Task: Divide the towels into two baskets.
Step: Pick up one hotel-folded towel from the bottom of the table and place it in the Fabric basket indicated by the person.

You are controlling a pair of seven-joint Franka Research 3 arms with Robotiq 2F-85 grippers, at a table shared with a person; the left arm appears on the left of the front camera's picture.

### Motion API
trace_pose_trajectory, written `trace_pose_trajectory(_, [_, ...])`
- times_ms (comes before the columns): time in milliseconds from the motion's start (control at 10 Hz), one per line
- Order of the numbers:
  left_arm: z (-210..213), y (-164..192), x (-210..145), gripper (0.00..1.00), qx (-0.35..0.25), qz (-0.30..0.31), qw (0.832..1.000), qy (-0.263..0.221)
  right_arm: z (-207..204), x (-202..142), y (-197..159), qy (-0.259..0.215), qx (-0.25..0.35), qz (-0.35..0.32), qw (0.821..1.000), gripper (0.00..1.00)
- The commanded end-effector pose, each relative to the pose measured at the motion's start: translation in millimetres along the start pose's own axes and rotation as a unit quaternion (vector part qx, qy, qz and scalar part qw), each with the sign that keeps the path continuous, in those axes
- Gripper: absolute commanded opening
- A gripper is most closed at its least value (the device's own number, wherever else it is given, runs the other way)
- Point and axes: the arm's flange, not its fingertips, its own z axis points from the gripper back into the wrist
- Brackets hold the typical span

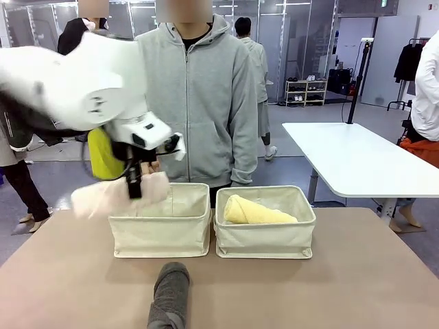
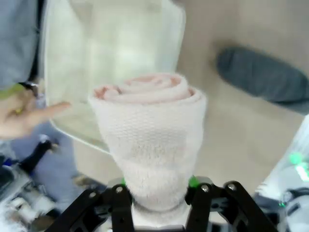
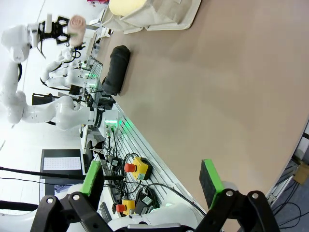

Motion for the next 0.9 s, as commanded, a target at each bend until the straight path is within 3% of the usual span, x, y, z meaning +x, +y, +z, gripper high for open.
trace_pose_trajectory(0, [-4,45,27,0.40,0.046,-0.057,0.997,0.024,-2,-4,4,-0.002,-0.006,0.000,1.000,1.00])
trace_pose_trajectory(200, [-28,78,55,0.40,0.075,-0.096,0.993,-0.001,-2,-4,4,-0.002,-0.006,0.000,1.000,1.00])
trace_pose_trajectory(400, [-64,106,67,0.40,0.064,-0.116,0.991,-0.035,-2,-4,4,-0.002,-0.006,0.000,1.000,1.00])
trace_pose_trajectory(800, [-104,101,84,0.40,0.042,-0.153,0.987,-0.032,-2,-4,4,-0.002,-0.006,0.000,1.000,1.00])
